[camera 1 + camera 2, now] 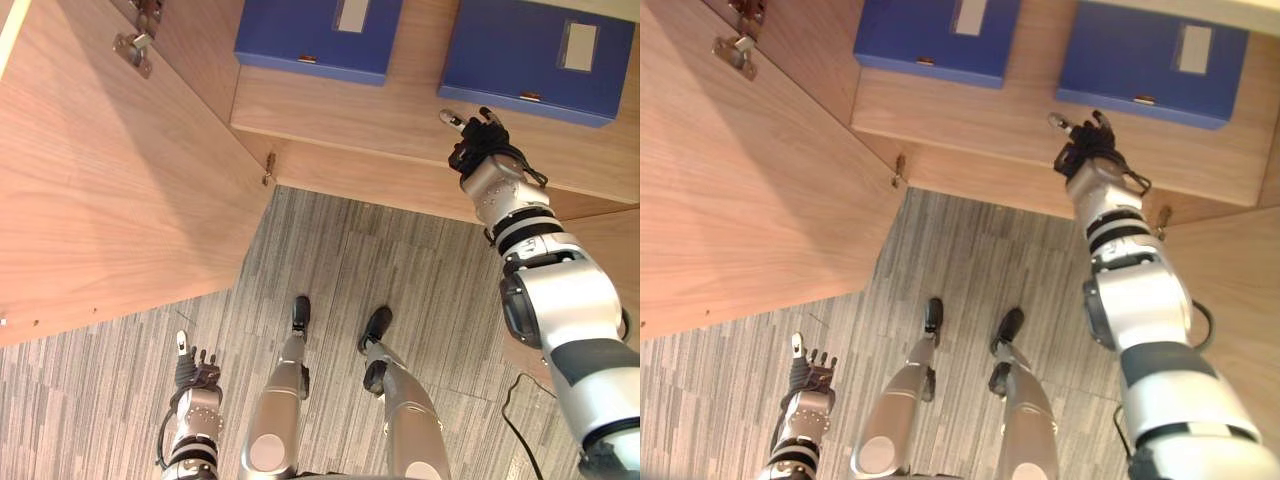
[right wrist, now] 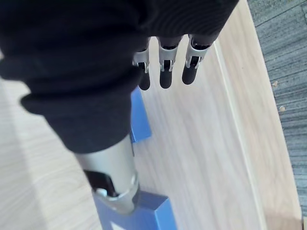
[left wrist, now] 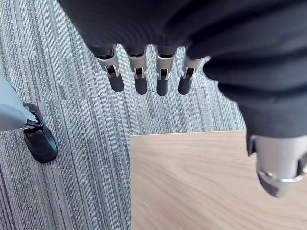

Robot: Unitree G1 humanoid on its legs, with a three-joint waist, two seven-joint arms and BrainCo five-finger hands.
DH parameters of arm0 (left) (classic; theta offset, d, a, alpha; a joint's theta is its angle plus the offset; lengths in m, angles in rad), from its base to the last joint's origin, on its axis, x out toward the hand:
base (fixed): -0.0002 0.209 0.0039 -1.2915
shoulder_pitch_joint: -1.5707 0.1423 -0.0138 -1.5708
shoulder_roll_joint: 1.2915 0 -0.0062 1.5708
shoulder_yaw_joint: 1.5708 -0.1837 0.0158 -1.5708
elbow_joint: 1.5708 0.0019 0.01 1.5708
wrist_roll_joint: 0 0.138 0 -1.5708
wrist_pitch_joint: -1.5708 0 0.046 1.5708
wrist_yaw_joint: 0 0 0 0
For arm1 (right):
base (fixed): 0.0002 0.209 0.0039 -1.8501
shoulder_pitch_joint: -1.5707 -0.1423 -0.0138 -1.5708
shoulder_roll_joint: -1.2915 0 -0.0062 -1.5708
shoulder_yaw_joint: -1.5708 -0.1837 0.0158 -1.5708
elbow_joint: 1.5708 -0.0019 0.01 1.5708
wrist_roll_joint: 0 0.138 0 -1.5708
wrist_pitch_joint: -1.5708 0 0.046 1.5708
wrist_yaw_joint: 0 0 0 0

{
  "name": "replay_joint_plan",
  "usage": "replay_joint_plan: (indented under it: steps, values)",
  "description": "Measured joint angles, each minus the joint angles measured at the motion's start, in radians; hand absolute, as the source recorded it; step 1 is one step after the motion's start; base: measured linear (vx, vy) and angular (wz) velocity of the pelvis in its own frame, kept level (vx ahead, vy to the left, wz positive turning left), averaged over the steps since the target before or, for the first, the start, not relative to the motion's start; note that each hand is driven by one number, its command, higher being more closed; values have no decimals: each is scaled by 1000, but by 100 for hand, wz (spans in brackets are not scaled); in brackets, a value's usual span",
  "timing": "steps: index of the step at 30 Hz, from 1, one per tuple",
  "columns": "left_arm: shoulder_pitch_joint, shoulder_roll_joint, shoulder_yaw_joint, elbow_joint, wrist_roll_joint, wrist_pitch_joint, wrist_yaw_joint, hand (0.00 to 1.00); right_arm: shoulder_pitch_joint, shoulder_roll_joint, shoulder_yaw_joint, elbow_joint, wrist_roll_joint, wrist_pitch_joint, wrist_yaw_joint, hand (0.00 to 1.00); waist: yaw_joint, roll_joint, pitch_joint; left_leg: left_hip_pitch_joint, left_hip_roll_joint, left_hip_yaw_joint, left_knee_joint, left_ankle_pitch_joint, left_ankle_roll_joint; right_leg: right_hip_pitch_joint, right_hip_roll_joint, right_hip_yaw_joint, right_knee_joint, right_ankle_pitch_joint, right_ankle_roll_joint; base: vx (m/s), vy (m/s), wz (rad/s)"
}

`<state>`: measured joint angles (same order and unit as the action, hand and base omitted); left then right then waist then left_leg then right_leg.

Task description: Walk over to the cabinet, pick up the folder, carry it to the office cabinet, place the folder inside the office cabinet, then close the office cabinet door

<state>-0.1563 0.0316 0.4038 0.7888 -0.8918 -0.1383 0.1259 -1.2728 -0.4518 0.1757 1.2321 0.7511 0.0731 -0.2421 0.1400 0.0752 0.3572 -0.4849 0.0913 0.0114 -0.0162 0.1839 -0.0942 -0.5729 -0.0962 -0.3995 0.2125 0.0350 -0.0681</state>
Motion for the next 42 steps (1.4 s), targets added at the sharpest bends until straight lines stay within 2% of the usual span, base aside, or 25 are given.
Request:
replay_joint_plan:
  steps: [2, 4, 5, 7, 8, 10, 12, 15, 16, 17, 19, 20, 23, 25, 28, 30, 34, 36, 38, 39, 40, 41, 42]
  values:
    - [-10, 0, 0, 17, 1, 0, -2, 0, 37, 12, 1, 0, -65, 6, 10, 0, 0, 0, -1, 2, 0, 1, 0, 1, 1, 4, 1, 0, -6, 5, 1, 18, -54, -3]
    - [-26, -9, 16, 54, 26, 0, -4, 0, 133, 69, -22, -2, -191, 12, 31, 0, -8, 0, -2, 32, 3, 8, -2, 0, 1, 46, 11, 1, -35, 18, 4, 51, -63, -5]
    - [-28, -15, 18, 63, 30, 0, -4, 0, 166, 93, -60, -6, -203, 12, 35, 0, -9, 0, -2, 46, 3, 13, -2, 0, 1, 62, 13, 2, -43, 19, 5, 54, -46, -11]
    - [-23, -45, 18, 94, 69, -3, -5, 0, 348, 221, -209, -70, -222, 0, 35, 0, -4, -9, -24, 103, 11, 56, 1, -19, 5, 130, 30, 23, -88, 33, 13, 38, -33, -26]
    - [-19, -53, 17, 108, 89, -4, -6, 0, 399, 257, -242, -81, -224, -7, 34, 0, -5, -12, -42, 109, 13, 62, 5, -27, 7, 139, 34, 26, -99, 36, 14, 55, -39, -29]
    - [-17, -81, -5, 146, 219, -1, -6, 0, 603, 379, -370, -107, -251, -36, 33, 0, -13, -24, -86, 156, 17, 80, 12, -49, 6, 193, 45, 40, -123, 42, 17, 66, -32, -23]
    - [-14, -94, -38, 148, 298, -1, -5, 0, 730, 434, -451, -142, -279, -51, 33, 0, -18, -35, -101, 181, 20, 90, 42, -75, 5, 230, 48, 49, -131, 41, 18, 18, -17, -19]
    - [-5, -94, -153, 166, 484, 1, 5, 0, 961, 514, -567, -182, -363, -70, 33, 0, -51, -58, -151, 241, 22, 106, 61, -106, 11, 299, 52, 63, -150, 31, 33, 14, -5, -18]
    - [1, -88, -199, 168, 603, 4, 16, 0, 1021, 533, -606, -187, -382, -76, 31, 0, -63, -67, -163, 264, 24, 117, 64, -115, 11, 321, 55, 75, -157, 31, 35, 16, 19, -49]
    - [13, -83, -265, 177, 800, 11, 44, 0, 1092, 548, -660, -180, -380, -80, 20, 0, -69, -82, -181, 304, 29, 153, 79, -138, 11, 353, 61, 108, -167, 31, 37, 5, 22, -61]
    - [32, -81, -309, 194, 969, 17, 57, 0, 1155, 545, -718, -189, -376, -101, -3, 0, -71, -92, -212, 334, 37, 198, 112, -176, 6, 372, 71, 163, -176, 37, 47, -21, 29, -82]
    - [34, -80, -315, 208, 996, 18, 58, 0, 1177, 545, -728, -200, -374, -108, -6, 0, -73, -94, -219, 341, 39, 200, 130, -193, 4, 381, 76, 181, -181, 40, 50, -20, 25, -79]
    - [64, -81, -337, 260, 1022, 22, 63, 0, 1260, 544, -733, -223, -379, -135, -16, 0, -97, -102, -288, 386, 43, 217, 147, -231, 2, 425, 91, 232, -216, 51, 62, 17, 20, -47]
    - [107, -84, -330, 275, 1015, 26, 62, 0, 1276, 546, -733, -215, -373, -133, -14, 0, -97, -110, -324, 453, 37, 266, 108, -236, 1, 456, 100, 284, -242, 60, 67, 32, 29, -62]
    - [134, -82, -299, 336, 987, 36, 45, 0, 1282, 545, -740, -215, -326, -135, -4, 0, -97, -97, -365, 495, 18, 313, 92, -260, 10, 464, 104, 363, -254, 77, 70, 52, 100, -73]
    - [129, -79, -257, 346, 989, 42, 30, 0, 1281, 545, -743, -211, -306, -135, 6, 0, -100, -94, -369, 510, 12, 347, 105, -272, 20, 477, 106, 412, -270, 106, 62, 70, 130, -80]
    - [122, -73, -143, 353, 1010, 65, -6, 0, 1269, 545, -741, -194, -301, -134, 23, 0, -100, -91, -367, 554, 10, 392, 160, -338, 33, 488, 128, 542, -280, 133, 75, -22, 111, -101]
    - [119, -71, -86, 360, 1010, 72, -14, 0, 1267, 545, -741, -195, -301, -133, 23, 0, -104, -93, -362, 570, 6, 457, 182, -363, 39, 486, 130, 605, -293, 152, 84, -112, 123, -105]
    - [111, -78, -24, 359, 1009, 72, -16, 0, 1266, 544, -720, -210, -301, -133, 22, 0, -114, -93, -347, 578, 9, 540, 198, -381, 43, 460, 130, 644, -302, 141, 75, -176, 89, -95]
    - [111, -81, -19, 359, 1009, 72, -15, 0, 1266, 543, -705, -218, -300, -133, 21, 0, -115, -90, -346, 576, 14, 572, 196, -382, 45, 449, 128, 617, -302, 126, 55, -137, 53, -96]
    - [111, -86, -11, 358, 1009, 73, -12, 0, 1263, 537, -667, -232, -300, -134, 21, 0, -113, -68, -335, 571, 38, 616, 194, -382, 46, 437, 124, 531, -283, 90, 30, -73, 49, -122]
    - [109, -89, -12, 357, 1008, 72, -7, 0, 1251, 530, -608, -246, -300, -135, 19, 0, -109, -52, -323, 581, 71, 668, 205, -381, 47, 384, 110, 368, -162, 74, 39, -7, 110, -134]
    - [117, -90, -16, 355, 1009, 73, -1, 0, 1252, 528, -567, -259, -300, -138, 14, 0, -116, -47, -310, 593, 89, 694, 220, -381, 47, 363, 70, 219, -23, 23, 24, 24, 108, -107]
